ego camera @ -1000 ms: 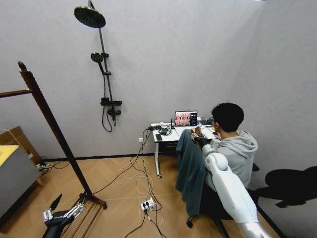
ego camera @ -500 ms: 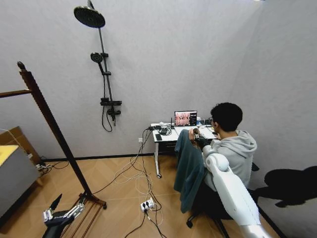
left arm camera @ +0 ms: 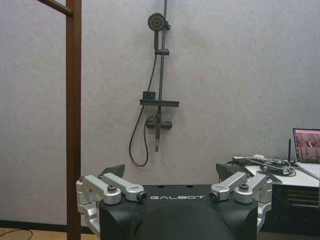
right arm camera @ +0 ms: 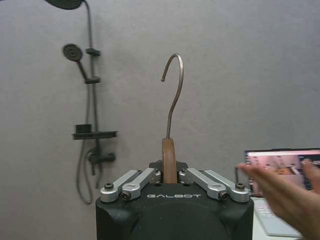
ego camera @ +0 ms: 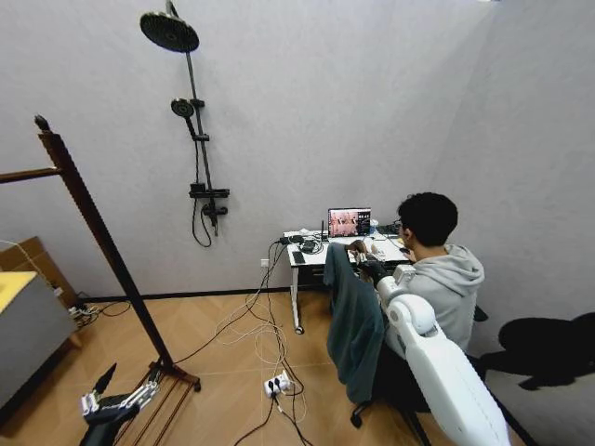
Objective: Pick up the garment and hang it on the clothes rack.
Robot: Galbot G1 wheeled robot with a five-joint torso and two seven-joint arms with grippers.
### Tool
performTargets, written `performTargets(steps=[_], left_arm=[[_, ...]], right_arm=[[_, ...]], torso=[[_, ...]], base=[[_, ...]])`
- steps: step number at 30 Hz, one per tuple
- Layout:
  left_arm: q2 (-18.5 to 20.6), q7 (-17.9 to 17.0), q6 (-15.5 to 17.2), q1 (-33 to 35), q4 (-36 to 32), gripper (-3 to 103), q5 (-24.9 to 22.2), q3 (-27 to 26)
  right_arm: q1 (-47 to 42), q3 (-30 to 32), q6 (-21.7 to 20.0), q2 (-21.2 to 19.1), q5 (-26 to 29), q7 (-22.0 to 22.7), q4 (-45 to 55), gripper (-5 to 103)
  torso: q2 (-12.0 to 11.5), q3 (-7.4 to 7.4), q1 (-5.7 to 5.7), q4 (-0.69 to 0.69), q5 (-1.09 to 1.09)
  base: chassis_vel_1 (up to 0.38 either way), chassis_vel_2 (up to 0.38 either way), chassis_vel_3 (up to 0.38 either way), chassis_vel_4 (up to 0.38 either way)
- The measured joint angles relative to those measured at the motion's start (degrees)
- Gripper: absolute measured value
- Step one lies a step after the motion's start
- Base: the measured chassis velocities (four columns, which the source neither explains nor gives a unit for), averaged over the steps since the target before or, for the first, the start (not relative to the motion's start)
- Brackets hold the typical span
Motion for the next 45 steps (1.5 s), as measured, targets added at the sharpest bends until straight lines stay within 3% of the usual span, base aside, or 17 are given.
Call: performTargets(steps=[10,17,28,45], left_arm=[[0.00,0.00,0.00,0.00,0.00,100,0.01,0.00],[0.00,0.00,0.00,0.00,0.00,100,0.00,0.00],[0.00,0.00,0.00,0.00,0.00,100,0.01,0.00],[0.00,-0.01,0.00,0.00,0.00,100,0.00,0.00]], right_arm=[[-2.42,-5.35,-0.49,-3.79,2.23,0.39,9.40,10],[6.14,-10.24,-1.04,-3.49,2.67,0.49,3.62,10],[11.55,-16.06,-1.41,-0.60,1.78,0.48,-1.93,10],[11.03,-13.10,-0.78,-0.68,-0.87,0.21,-4.96,10]], torso=[[0.01,0.00,0.00,0.01,0.00],[0.00,0.01,0.01,0.02,-0.01],[-0.01,0.02,0.02,0.02,-0.02],[-0.01,0.01,0.01,0.01,-0.01]], base=[[0.060,0.053,0.060,0.056],[0.085,0.091,0.102,0.087],[0.117,0.121,0.127,0.122],[0.121,0.128,0.128,0.123]])
